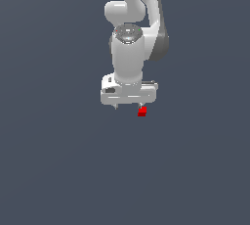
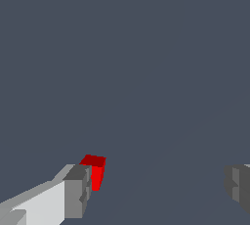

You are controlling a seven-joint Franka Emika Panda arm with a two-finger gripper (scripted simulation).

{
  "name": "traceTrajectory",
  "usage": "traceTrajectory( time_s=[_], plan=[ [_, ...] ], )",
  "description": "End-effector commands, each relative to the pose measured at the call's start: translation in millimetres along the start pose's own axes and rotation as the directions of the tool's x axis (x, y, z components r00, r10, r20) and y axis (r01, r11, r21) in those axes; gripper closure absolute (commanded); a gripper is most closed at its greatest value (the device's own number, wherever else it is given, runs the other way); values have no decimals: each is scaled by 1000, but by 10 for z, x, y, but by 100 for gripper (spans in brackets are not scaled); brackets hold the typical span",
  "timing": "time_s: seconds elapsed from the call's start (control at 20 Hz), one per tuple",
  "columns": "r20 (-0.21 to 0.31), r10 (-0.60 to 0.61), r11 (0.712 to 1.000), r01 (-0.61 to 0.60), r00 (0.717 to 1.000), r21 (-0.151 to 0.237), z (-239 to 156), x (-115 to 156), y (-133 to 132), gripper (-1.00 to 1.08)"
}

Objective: Lift up the red cube by 0.2 meters.

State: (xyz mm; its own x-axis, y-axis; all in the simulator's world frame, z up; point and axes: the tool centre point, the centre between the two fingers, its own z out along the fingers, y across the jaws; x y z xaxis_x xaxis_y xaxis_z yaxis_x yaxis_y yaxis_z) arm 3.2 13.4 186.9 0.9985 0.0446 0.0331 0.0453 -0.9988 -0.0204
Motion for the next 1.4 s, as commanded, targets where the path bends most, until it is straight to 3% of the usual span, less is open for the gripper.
traceTrajectory(
  time_s=[0.0,0.5,1.35],
  plan=[
    [0,0,1000,0,1000,0,0,0,0,-92],
    [5,23,1000,-23,1000,-4,255,-149,-119,-92],
    [26,129,991,-129,991,-22,1459,-789,-707,-92]
  ],
)
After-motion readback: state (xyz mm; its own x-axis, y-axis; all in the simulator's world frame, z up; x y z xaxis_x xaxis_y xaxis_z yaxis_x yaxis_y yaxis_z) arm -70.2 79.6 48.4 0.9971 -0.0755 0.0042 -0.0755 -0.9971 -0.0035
